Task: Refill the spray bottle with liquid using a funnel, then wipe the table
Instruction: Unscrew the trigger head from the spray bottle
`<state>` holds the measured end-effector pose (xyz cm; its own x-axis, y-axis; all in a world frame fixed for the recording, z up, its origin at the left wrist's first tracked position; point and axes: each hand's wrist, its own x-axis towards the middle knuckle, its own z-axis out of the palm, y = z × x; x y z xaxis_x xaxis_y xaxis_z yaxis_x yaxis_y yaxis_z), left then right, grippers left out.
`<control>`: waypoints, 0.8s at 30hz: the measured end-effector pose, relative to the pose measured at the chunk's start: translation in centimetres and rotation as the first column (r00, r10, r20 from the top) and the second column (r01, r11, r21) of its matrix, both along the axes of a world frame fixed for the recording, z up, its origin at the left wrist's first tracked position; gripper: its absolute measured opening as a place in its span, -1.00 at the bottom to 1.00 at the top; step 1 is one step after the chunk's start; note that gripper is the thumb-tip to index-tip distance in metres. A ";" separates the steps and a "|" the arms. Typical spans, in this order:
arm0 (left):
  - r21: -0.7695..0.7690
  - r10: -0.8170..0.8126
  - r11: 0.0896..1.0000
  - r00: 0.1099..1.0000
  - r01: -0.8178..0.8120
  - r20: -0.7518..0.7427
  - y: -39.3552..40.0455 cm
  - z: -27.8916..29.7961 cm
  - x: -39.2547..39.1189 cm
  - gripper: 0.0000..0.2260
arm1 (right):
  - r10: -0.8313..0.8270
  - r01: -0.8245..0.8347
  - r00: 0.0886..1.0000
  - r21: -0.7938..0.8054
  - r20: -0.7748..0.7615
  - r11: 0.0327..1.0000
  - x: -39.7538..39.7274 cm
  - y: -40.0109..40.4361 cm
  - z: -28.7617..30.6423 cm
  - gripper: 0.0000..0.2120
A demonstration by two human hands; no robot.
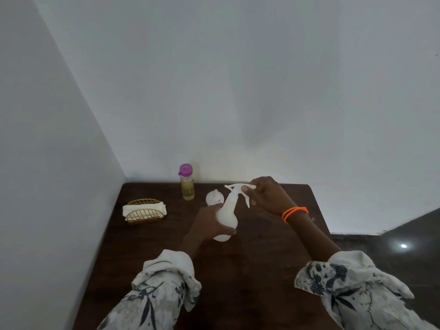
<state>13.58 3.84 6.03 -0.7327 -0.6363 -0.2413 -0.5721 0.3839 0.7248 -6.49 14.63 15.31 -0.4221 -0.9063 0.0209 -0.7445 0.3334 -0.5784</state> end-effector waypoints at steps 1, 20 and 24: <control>-0.001 -0.007 1.000 1.000 0.007 -0.007 0.1 0.1 0.1 -0.03 | -0.041 0.041 0.999 0.000 0.011 0.999 0.2 0.1 -0.2 -0.38; -0.077 -0.253 0.961 0.956 0.266 0.147 0.4 1.3 -0.2 -0.27 | 0.231 -0.251 0.963 0.144 0.143 0.957 1.9 0.8 0.2 -0.75; -0.049 -0.223 0.972 0.966 0.231 0.131 0.4 0.2 -0.1 -0.16 | 0.215 -0.232 0.956 0.063 0.199 0.971 2.0 1.6 0.5 -0.73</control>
<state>13.48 4.21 6.20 -0.8269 -0.4735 -0.3033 -0.5480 0.5574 0.6237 -4.46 16.21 15.81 -0.1972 -0.9729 -0.1209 -0.6855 0.2250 -0.6924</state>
